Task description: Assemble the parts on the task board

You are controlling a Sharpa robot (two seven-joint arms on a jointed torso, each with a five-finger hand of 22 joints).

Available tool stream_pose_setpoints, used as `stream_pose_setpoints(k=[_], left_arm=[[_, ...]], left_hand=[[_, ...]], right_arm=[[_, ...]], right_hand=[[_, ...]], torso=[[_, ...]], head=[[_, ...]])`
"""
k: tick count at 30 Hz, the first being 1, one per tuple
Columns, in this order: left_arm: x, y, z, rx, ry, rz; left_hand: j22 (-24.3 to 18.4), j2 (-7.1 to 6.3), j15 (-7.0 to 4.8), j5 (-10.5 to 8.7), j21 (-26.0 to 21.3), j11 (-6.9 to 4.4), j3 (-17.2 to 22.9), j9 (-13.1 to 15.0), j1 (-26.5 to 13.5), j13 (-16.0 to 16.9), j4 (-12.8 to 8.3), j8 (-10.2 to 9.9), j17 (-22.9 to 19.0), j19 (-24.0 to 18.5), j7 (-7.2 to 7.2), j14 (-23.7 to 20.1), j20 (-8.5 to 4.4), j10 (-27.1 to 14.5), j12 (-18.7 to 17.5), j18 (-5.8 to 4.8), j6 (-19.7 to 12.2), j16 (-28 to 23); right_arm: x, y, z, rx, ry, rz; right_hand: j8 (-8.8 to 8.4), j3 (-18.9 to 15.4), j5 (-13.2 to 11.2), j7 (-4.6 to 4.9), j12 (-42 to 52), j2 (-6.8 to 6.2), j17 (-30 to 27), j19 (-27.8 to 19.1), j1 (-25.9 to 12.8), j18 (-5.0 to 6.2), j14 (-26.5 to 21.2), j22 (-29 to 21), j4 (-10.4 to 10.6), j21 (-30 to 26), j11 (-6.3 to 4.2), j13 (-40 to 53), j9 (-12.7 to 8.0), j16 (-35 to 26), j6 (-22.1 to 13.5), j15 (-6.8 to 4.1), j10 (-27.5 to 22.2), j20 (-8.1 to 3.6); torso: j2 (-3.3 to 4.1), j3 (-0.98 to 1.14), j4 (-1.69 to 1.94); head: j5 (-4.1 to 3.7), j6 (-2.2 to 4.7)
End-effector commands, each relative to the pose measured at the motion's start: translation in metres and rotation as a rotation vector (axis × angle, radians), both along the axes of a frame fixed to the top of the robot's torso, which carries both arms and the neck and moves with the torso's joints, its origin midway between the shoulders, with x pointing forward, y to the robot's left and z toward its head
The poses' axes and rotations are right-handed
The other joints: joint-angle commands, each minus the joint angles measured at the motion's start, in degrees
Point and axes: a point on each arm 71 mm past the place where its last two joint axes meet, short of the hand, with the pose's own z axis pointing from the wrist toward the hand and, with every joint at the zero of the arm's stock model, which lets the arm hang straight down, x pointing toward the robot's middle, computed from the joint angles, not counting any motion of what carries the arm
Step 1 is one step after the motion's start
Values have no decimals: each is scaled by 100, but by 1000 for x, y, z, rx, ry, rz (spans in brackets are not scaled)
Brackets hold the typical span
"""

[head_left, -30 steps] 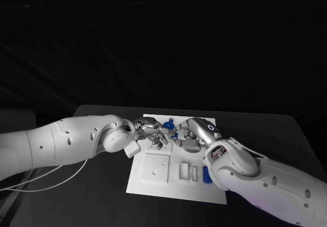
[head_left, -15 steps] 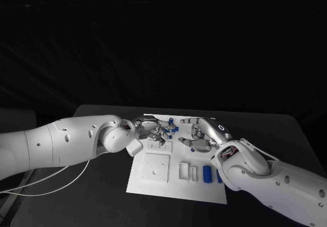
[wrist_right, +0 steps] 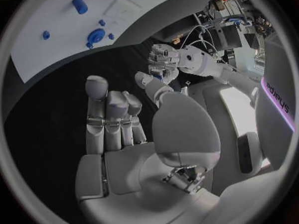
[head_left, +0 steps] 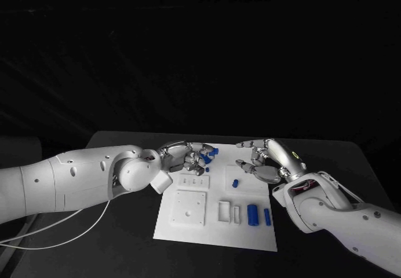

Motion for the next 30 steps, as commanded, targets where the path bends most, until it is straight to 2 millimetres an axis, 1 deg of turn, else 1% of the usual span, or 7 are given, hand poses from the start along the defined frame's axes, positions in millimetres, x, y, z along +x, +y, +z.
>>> stream_pose_setpoints(k=[1,17,19,22,27,28,30], left_arm=[[-7,-6,7,-132,7,-91],[-14,-3,9,-195,25,-199],[-15,-3,9,-197,28,-208],[-15,-3,9,-201,33,-224],[-16,-2,9,-203,36,-233],[-16,-2,9,-203,36,-233],[-15,-1,9,-203,35,-230]], left_hand=[[102,57,-16,-34,39,-30,535,13,24,6,-513,17,-3,-41,-436,-7,2,253,29,-11,440,4],[30,95,-16,-47,347,-31,516,72,23,32,-498,21,18,-215,-428,-35,-5,250,-6,-5,393,-14],[-25,146,-12,-46,411,-47,532,360,-26,63,-495,12,34,-255,-422,-47,-7,247,-18,-9,326,-5],[-64,170,-13,1,470,-46,555,514,-71,102,-483,27,44,-276,-431,-53,-5,243,-4,-9,297,5],[-134,233,-32,235,593,-89,734,1435,-380,309,-500,43,93,-300,-460,-75,-26,213,162,-17,206,106],[-143,245,-48,351,636,-95,825,1802,-533,405,-520,71,118,-299,-475,-90,-41,186,275,-19,171,156],[-153,231,-49,421,666,-99,864,1929,-544,439,-523,33,115,-312,-484,-86,-42,192,280,-18,192,163]], right_arm=[[-2,-3,5,80,-46,38],[-5,-5,7,130,-56,87],[-5,-5,7,133,-55,91],[-5,-5,7,136,-50,96],[-6,-5,6,137,-40,100],[-6,-5,5,138,-39,102],[-6,-5,5,138,-37,105]], right_hand=[[10,89,-73,-24,31,65,-2,247,-27,32,1,8,-14,11,-51,0,15,-10,145,-38,-9,-27],[10,24,-86,-48,37,103,7,248,-38,10,5,32,-48,-8,-62,6,16,-38,250,-47,-1,-41],[12,17,-87,-51,33,109,8,247,-40,9,6,34,-51,-9,-63,4,17,-38,264,-48,-3,-42],[9,9,-84,-54,31,118,9,246,-42,8,6,36,-53,-14,-65,4,16,-40,278,-49,-4,-42],[9,-7,-65,-56,33,126,9,246,-49,5,7,45,-61,-8,-67,7,16,-45,290,-51,-4,-44],[9,-7,-65,-56,33,126,9,246,-49,5,7,45,-61,-8,-67,7,16,-45,290,-51,-4,-44],[9,-14,-60,-58,33,126,9,246,-46,4,6,48,-68,-6,-68,8,16,-47,294,-51,-4,-45]], torso=[[6,4,7],[7,-9,19],[6,-10,17],[4,-10,15],[6,-8,17],[5,-7,16],[5,-7,15]], head=[[-29,25],[-79,73],[-84,72],[-91,66],[-106,67],[-109,68],[-112,70]])
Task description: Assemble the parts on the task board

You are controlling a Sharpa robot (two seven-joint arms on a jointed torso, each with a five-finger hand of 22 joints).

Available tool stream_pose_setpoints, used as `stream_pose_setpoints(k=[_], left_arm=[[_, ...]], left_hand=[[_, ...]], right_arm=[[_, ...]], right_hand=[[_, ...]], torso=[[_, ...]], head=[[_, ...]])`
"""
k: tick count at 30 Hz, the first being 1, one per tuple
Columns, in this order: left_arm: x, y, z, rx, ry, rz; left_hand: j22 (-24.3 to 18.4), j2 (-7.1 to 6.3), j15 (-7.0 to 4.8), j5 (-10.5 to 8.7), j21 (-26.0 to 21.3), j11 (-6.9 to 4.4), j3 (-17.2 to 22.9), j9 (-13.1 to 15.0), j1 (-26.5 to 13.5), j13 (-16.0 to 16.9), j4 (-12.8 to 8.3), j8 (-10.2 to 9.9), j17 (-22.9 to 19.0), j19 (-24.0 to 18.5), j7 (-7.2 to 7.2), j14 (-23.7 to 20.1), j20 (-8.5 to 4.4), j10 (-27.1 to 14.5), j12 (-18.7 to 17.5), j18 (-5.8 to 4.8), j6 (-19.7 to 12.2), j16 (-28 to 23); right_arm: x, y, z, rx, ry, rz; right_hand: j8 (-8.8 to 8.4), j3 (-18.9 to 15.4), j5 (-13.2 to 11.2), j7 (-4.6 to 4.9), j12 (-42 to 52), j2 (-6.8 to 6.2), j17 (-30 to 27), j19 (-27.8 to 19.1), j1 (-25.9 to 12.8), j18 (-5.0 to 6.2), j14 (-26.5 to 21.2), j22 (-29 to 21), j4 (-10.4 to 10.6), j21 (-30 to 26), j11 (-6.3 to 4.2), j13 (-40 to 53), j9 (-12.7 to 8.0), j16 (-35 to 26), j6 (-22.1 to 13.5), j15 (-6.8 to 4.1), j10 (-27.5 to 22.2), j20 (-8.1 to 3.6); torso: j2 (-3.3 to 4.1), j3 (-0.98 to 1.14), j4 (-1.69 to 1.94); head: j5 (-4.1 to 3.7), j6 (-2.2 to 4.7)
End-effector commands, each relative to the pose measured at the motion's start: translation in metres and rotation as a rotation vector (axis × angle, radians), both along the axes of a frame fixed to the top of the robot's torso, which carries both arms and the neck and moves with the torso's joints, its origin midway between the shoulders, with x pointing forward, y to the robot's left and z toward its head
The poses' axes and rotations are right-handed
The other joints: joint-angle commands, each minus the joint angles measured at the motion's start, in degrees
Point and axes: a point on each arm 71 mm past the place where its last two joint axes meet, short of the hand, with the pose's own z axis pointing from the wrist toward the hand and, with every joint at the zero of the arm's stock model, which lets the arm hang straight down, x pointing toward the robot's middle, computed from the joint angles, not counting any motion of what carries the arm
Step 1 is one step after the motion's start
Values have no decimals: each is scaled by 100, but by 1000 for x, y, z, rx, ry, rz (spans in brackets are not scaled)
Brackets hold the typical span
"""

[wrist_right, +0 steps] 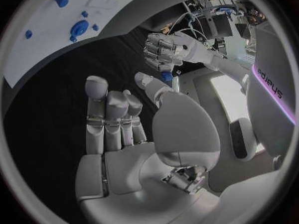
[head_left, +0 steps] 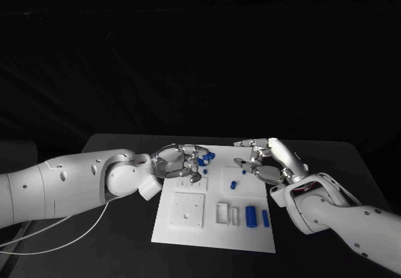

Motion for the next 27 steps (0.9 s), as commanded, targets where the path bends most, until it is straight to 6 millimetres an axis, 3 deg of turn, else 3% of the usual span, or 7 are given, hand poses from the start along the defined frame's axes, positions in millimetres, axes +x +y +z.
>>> stream_pose_setpoints(k=[1,13,19,21,27], left_arm=[[-2,-1,2,-34,4,-30],[2,2,1,-18,2,-13],[3,3,-1,7,1,16],[5,3,-2,26,-1,38],[10,5,-6,141,-50,168]], left_hand=[[-15,-11,8,67,64,-35,726,232,-123,69,-667,-20,0,-51,-345,-22,-1,194,42,-17,322,27],[-76,-9,0,122,159,-50,768,412,-165,164,-673,-25,0,-64,-357,-14,-8,181,76,-13,316,63],[-145,31,16,-102,185,-30,712,313,-82,174,-641,-32,-43,-96,-334,-24,8,150,32,-14,254,23],[-168,59,26,-318,186,-26,678,279,-43,175,-620,-37,-59,-105,-325,-34,16,128,17,-18,222,7],[-268,45,41,-454,186,-6,615,202,70,165,-581,-33,-144,-125,-310,-36,33,76,-14,-15,197,-61]], right_arm=[[-2,2,0,7,2,28],[-3,4,-1,9,4,38],[-5,8,0,10,-6,52],[-6,10,1,9,-13,58],[-7,17,2,7,-15,63]], right_hand=[[9,-29,28,1,34,76,6,246,3,8,7,8,-11,-5,-34,7,7,-19,49,-51,-3,-44],[9,-28,42,-5,47,102,23,247,30,4,10,32,-60,-1,-38,20,7,-7,86,-55,8,-49],[8,-47,26,-17,52,113,26,248,26,3,11,40,-62,-4,-45,25,9,-7,133,-58,13,-51],[10,-49,-2,-32,51,119,26,249,27,0,10,44,-55,-3,-53,25,11,-10,190,-63,13,-54],[9,-142,-116,-68,54,133,37,252,-2,-11,13,50,0,-12,-70,31,10,-3,308,-71,27,-64]], torso=[[-1,4,-2],[1,4,1],[1,3,4],[-1,4,4],[-3,2,9]], head=[[-11,8],[-32,25],[-28,36],[-29,43],[-46,75]])
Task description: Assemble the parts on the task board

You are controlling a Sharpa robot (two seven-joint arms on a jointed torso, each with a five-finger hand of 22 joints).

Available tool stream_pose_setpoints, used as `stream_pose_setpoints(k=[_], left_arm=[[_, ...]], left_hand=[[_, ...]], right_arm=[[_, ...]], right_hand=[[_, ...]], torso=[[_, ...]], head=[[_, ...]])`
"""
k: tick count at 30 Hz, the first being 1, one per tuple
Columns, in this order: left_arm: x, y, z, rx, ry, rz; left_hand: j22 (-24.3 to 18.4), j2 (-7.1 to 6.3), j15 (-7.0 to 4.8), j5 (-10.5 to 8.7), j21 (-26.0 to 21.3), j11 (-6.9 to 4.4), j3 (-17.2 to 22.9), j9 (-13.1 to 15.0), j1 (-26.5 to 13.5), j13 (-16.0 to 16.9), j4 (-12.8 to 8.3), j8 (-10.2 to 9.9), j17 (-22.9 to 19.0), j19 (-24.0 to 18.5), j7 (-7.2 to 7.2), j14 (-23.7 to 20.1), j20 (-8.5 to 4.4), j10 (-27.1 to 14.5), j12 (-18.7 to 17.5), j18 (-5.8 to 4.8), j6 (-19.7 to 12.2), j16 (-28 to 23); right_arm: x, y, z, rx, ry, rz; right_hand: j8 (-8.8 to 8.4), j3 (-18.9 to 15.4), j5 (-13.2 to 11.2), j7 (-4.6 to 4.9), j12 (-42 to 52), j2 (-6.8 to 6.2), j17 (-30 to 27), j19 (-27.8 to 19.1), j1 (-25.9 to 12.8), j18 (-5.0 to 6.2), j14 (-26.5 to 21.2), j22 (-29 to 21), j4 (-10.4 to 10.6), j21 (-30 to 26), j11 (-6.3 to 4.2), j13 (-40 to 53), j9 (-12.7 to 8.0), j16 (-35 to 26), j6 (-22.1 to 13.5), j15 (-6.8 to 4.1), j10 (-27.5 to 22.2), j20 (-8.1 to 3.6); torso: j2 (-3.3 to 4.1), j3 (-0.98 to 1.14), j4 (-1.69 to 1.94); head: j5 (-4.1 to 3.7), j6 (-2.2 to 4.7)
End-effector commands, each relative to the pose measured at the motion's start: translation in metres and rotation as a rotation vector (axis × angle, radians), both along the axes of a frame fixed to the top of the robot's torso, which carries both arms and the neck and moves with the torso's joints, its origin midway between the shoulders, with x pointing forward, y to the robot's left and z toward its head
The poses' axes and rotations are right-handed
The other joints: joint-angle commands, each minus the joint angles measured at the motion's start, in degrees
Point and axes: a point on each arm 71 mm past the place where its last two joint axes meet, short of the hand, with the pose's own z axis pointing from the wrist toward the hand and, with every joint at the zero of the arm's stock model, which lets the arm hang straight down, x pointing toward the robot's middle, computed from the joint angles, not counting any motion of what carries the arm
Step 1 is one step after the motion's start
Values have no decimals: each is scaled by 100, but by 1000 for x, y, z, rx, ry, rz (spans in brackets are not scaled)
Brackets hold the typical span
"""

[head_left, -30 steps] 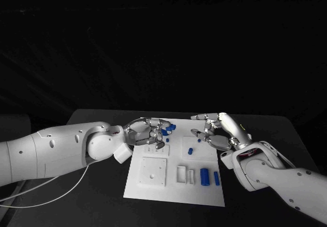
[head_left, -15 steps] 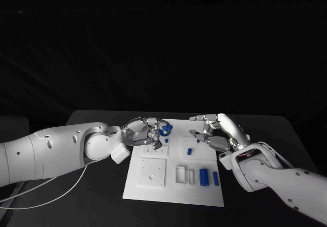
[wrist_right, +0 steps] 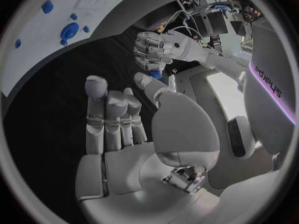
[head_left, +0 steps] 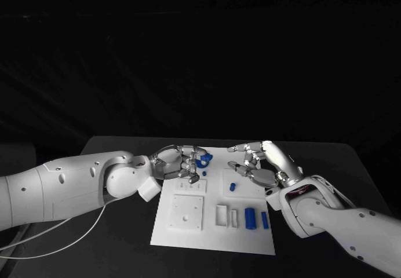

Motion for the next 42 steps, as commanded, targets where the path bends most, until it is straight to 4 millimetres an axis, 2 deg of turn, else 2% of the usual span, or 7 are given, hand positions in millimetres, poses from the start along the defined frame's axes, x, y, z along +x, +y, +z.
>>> stream_pose_setpoints(k=[1,6,13,17,26,30,42], left_arm=[[6,2,-4,116,-56,134],[9,0,-4,185,-122,202],[9,-5,-3,229,-184,223],[9,-8,-3,240,-195,224],[7,-13,-2,238,-206,220],[7,-15,-1,236,-212,217],[7,-16,-1,241,-222,208]], left_hand=[[-61,76,22,-33,36,16,436,-92,255,-35,-470,-24,-50,-56,-264,-9,8,92,-51,-13,227,-42],[-122,36,25,-90,68,20,414,-158,327,-69,-419,-19,-85,-67,-260,-14,10,89,-81,-14,228,-47],[-176,-3,28,-99,115,23,412,-205,397,-96,-367,-19,-118,-94,-258,-18,12,92,-100,-14,231,-48],[-184,-11,27,-78,129,22,414,-212,399,-99,-365,-16,-121,-102,-260,-17,12,96,-99,-13,242,-42],[-196,-16,22,-39,169,18,440,-227,376,-107,-393,-18,-126,-113,-263,-15,6,110,-101,-13,261,-28],[-203,-12,21,-43,184,18,441,-246,378,-112,-404,-21,-132,-115,-264,-11,5,118,-107,-10,271,-29],[-238,-8,23,-51,222,20,431,-301,383,-132,-416,-19,-149,-128,-264,-6,8,135,-131,-7,276,-34]], right_arm=[[-2,5,0,-15,-6,19],[1,11,-1,7,66,23],[6,17,-5,59,206,19],[9,20,-9,80,292,3],[14,28,-21,44,448,2],[15,32,-24,26,480,-4],[16,36,-22,66,480,-29]], right_hand=[[9,-119,-69,-18,25,62,8,273,-20,24,1,9,37,-14,-6,12,7,-2,34,-56,50,-43],[9,-486,-151,-33,31,143,13,277,-20,14,3,9,155,-24,-4,32,9,-6,46,-53,47,-43],[11,-1252,132,-34,53,306,26,280,-81,19,5,13,334,-33,9,67,10,9,-15,-43,50,-34],[11,-1549,262,-23,58,355,29,279,-114,32,0,6,404,-55,20,75,10,13,-63,-37,43,-28],[14,-2338,193,19,60,548,14,268,-53,101,-22,-12,468,-133,59,55,15,6,-248,-7,-8,4],[12,-2490,189,26,89,586,47,284,-19,125,-9,8,512,-76,61,58,17,58,-271,-6,8,13],[15,-2482,228,-17,150,629,121,295,24,106,19,33,485,50,33,93,55,152,-120,-28,60,-9]], torso=[[-3,-3,7],[-2,-7,6],[0,-12,1],[-2,-12,1],[-2,-15,-4],[1,-8,3],[3,4,-7]], head=[[-11,24],[-2,56],[-4,85],[-13,87],[-28,83],[-28,79],[-23,67]])
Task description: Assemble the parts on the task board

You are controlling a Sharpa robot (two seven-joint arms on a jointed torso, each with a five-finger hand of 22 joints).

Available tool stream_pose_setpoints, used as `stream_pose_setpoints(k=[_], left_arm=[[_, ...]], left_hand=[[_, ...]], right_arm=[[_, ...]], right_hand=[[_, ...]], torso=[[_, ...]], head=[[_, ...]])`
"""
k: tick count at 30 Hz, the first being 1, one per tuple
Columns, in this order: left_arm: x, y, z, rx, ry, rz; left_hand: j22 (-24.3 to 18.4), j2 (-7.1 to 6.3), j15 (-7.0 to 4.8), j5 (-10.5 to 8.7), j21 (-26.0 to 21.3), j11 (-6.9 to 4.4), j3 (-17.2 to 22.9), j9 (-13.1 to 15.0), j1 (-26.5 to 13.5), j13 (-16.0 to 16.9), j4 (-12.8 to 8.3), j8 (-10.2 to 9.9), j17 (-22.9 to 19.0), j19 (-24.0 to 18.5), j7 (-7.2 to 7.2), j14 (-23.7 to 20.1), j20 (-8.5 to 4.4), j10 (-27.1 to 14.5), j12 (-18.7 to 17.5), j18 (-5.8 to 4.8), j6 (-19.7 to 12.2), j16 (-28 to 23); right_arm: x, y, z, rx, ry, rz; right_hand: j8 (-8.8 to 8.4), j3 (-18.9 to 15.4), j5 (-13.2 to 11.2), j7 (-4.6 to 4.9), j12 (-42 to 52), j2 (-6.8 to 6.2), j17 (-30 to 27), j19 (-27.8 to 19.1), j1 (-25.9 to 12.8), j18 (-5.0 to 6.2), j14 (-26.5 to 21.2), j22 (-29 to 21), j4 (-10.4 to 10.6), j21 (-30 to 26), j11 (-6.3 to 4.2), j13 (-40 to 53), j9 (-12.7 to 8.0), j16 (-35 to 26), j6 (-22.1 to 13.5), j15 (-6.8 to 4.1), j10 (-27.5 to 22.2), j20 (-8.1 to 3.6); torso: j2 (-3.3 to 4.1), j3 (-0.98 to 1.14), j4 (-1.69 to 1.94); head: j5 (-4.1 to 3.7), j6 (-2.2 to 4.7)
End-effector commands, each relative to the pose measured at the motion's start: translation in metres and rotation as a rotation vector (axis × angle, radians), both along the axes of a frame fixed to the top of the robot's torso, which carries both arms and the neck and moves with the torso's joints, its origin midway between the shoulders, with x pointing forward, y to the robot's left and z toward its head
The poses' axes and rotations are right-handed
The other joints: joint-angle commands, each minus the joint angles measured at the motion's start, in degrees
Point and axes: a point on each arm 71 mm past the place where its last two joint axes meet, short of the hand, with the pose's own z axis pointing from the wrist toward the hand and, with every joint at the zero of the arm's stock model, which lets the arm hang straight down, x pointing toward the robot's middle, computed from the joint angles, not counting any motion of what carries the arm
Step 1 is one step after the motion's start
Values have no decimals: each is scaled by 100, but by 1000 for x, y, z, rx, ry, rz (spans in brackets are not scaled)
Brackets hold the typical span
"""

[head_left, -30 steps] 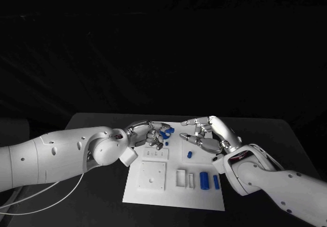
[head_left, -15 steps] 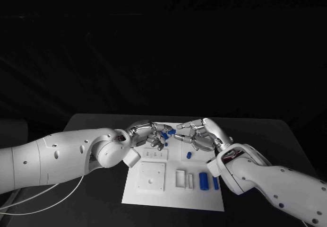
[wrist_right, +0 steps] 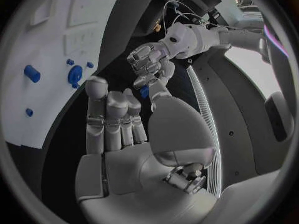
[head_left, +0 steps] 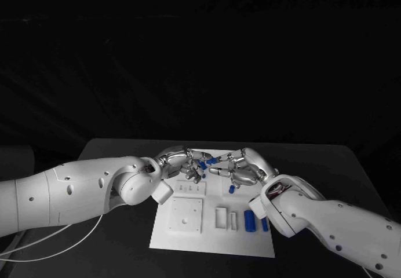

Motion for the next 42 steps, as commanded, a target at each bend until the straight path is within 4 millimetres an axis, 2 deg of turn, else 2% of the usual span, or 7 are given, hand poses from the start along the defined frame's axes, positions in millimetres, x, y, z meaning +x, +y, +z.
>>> stream_pose_setpoints(k=[1,21,25,28,32,42], left_arm=[[0,-2,2,-3,-23,-7],[0,-2,1,3,-25,-19],[1,-1,1,3,-27,-17],[1,-1,1,3,-27,-18],[1,-1,1,2,-26,-21],[1,-1,1,7,-26,-19]], left_hand=[[-4,102,19,5,19,15,406,10,149,-5,-423,14,-5,-47,-264,-8,8,135,-19,-6,275,-12],[-21,106,19,-2,39,15,400,1,151,-8,-420,14,-12,-56,-261,-8,7,131,-24,-6,272,-12],[-21,106,19,-2,39,15,400,1,151,-8,-420,14,-12,-56,-261,-8,7,131,-24,-6,272,-12],[-53,108,19,2,84,14,400,-9,155,-8,-429,15,-16,-76,-261,-9,7,133,-24,-4,275,-2],[-53,108,19,2,84,14,400,-9,155,-8,-429,15,-16,-76,-261,-9,7,133,-24,-4,275,-2],[-53,108,19,2,84,14,400,-9,155,-8,-429,15,-16,-76,-261,-9,7,133,-24,-4,275,-2]], right_arm=[[0,0,0,12,11,-18],[0,-1,5,18,-47,-44],[0,0,6,17,-59,-41],[0,1,6,15,-62,-37],[-1,2,6,13,-66,-32],[-2,5,8,21,-78,-24]], right_hand=[[17,-3,20,3,24,75,29,274,11,13,22,9,-30,41,2,7,7,46,57,-29,51,11],[9,231,9,-4,37,61,92,267,-16,5,24,-4,-150,137,-8,28,-6,89,90,-37,74,-1],[15,284,-29,-16,48,98,96,271,26,0,29,-4,-186,155,-17,35,2,94,128,-41,86,-1],[11,416,-129,-22,55,101,111,272,33,-16,32,-5,-245,172,-20,42,-5,109,161,-46,93,-8],[13,541,-147,-32,64,96,119,269,-1,-25,34,-5,-303,189,-30,52,-6,113,198,-51,102,-15],[12,574,-126,-35,66,84,120,270,-40,-28,34,-5,-319,201,-31,56,-7,113,207,-53,106,-17]], torso=[[3,8,-5],[1,2,2],[0,-3,-1],[1,-3,2],[0,-1,0],[2,6,-3]], head=[[6,-1],[-4,-12],[-12,-13],[-8,-15],[-5,-21],[7,-26]])
